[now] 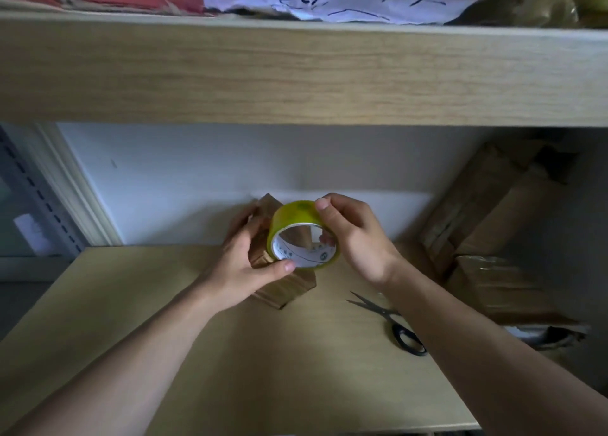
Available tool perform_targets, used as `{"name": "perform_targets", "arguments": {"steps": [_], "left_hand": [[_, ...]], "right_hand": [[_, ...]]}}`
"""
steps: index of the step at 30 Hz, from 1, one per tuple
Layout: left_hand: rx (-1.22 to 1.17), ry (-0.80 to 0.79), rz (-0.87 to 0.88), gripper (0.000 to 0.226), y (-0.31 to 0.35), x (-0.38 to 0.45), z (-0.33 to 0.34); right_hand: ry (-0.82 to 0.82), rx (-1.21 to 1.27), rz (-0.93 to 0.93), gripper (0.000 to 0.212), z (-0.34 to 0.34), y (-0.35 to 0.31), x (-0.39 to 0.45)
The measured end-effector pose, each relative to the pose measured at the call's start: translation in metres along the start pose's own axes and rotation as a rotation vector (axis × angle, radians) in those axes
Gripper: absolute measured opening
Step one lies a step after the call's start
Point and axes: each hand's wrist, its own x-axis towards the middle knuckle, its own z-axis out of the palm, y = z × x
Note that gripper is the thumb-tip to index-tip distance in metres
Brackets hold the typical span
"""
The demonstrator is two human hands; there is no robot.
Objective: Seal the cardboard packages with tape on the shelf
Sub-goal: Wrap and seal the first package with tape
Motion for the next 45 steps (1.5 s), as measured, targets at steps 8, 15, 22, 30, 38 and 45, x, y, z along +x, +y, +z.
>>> {"name": "perform_targets", "arguments": {"steps": [8, 15, 22, 30, 38, 45], "left_hand": [[0.028, 0.027, 0.031, 0.047, -0.017, -0.008, -0.007], [-0.040, 0.000, 0.023, 0.044, -0.034, -0.020, -0.020], [-0.039, 0.038, -0.069, 0.052, -0.047, -0.037, -0.024], [-0.065, -0.002, -0.109, 0.055, -0.049, -0.037, -0.025], [-0.065, -0.024, -0.126, 0.055, -0.047, -0.038, -0.024], [0.281, -0.113, -0.262, 0.058, -0.005, -0.029, -0.035]], "right_hand": [[0.022, -0.236, -0.065, 0.045, -0.010, -0.002, 0.019], [-0.102, -0.575, -0.095, 0.043, -0.018, 0.016, 0.014], [-0.188, -0.756, -0.148, 0.041, -0.010, 0.042, 0.012], [-0.188, -0.705, -0.063, 0.043, -0.008, 0.045, 0.011], [-0.200, -0.670, 0.016, 0.027, -0.005, 0.049, 0.005], [-0.181, -0.632, 0.048, 0.039, 0.001, 0.052, 0.000]]}}
